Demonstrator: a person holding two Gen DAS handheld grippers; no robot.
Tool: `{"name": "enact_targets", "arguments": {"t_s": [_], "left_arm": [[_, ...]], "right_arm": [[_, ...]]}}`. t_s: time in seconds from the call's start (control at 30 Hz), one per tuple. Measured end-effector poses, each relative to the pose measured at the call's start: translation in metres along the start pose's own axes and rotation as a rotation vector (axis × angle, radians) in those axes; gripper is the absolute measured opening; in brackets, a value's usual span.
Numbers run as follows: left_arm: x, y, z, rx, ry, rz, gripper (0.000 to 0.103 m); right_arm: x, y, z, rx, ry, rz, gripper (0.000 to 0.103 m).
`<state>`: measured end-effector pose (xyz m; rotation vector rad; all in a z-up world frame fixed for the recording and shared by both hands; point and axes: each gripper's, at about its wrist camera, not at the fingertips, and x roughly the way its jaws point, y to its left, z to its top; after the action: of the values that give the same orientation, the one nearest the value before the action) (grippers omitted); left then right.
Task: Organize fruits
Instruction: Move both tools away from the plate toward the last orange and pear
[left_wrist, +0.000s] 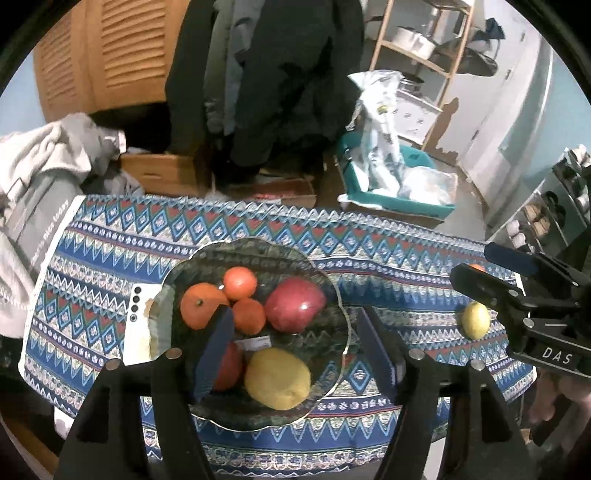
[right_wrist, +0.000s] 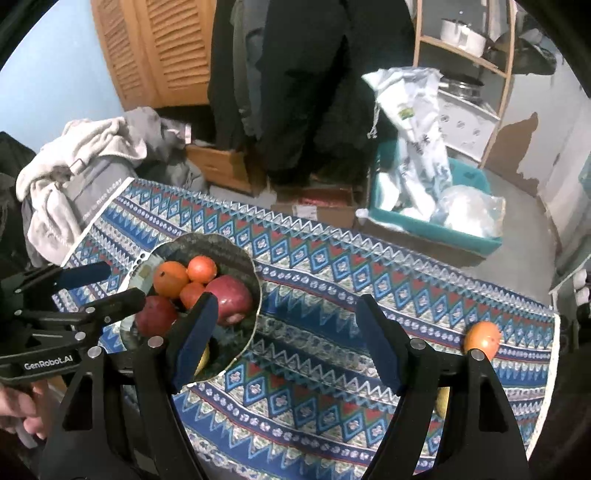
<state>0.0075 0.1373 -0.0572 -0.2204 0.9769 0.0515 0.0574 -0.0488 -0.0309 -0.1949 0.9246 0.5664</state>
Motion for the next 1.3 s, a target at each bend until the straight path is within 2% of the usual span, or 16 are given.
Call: {"name": "enact_targets", "arguments": {"t_s": [0.13, 0.23, 0.57, 0.67, 1.3], "left_arm": [[-0.006, -0.013, -0.002, 0.033, -0.013, -0.009, 0.071], [-0.008, -0.023, -0.001, 0.059, -0.015, -0.013, 0.075], [-0.011, -0.058, -0.001, 0.138, -0.026, -0.036, 0.076], [-0.012, -0.069, -0.002, 0.163, -0.029, -0.041, 0.079], [0.017, -0.129, -0.012, 0.298, 0.036, -0.084, 0.080]], "right_arm": [[-0.015, -0.006, -0.004, 0.010, -0.018, -0.005, 0.078], [-0.026, -0.010, -0.008, -0.001, -0.042, -0.028, 0.078], [-0.052, -0.024, -0.034, -0.036, -0.079, -0.089, 0.078], [-0.055, -0.033, -0.042, -0.023, -0.076, -0.099, 0.078], [-0.046, -0.103, -0.081, 0.087, -0.017, -0.130, 0.078]]}}
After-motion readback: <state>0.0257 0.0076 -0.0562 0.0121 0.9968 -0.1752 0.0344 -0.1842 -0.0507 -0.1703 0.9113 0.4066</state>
